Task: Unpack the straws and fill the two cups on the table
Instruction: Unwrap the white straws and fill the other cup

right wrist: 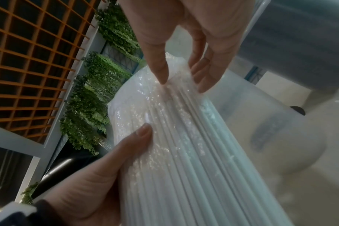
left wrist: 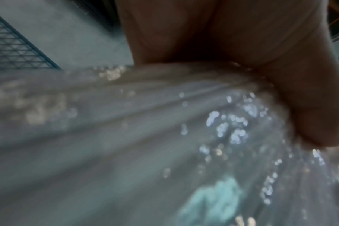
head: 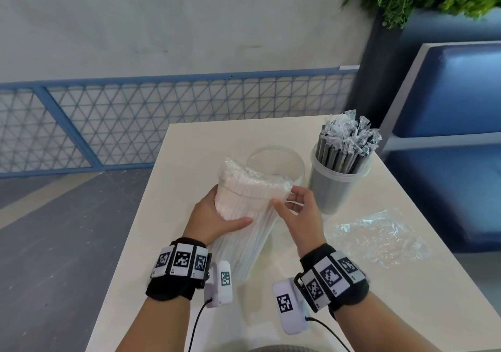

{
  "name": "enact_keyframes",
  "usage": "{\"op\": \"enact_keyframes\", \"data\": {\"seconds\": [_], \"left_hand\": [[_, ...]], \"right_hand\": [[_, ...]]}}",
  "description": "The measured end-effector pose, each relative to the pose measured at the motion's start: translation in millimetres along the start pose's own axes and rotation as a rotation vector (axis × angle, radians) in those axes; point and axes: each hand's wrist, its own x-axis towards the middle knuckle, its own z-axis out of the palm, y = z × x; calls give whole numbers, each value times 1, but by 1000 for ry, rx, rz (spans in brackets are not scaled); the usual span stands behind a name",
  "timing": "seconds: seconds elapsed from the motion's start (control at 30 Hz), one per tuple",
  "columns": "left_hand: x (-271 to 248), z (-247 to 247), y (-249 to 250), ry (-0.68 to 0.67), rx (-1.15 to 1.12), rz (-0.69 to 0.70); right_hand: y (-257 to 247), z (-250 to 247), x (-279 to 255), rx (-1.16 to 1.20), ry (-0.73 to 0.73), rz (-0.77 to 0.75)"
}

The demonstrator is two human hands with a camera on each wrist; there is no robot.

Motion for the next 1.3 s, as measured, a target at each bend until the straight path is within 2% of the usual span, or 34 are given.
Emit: {"op": "enact_keyframes", "data": {"seconds": [0.23,0.43,0.67,0.8,1.03,1.3], "left_hand": [[-1,7,4,18,39,3],[3,8,0,61,41,-7],[6,6,-5,83,29,-46],[8,7,-7,78,37,-51],[8,5,-4,66,76,-13],[5,4,0,50,71,3]], "right_hand": [[5,3,4,136,-28,113],[-2,1,10,166,-130,158],[-26,-3,15,347,-297,204],[-38,-5,19,435,-346,247],[-52,0,23,619,-336,324],[-63,10,20,870,-226,392]]}}
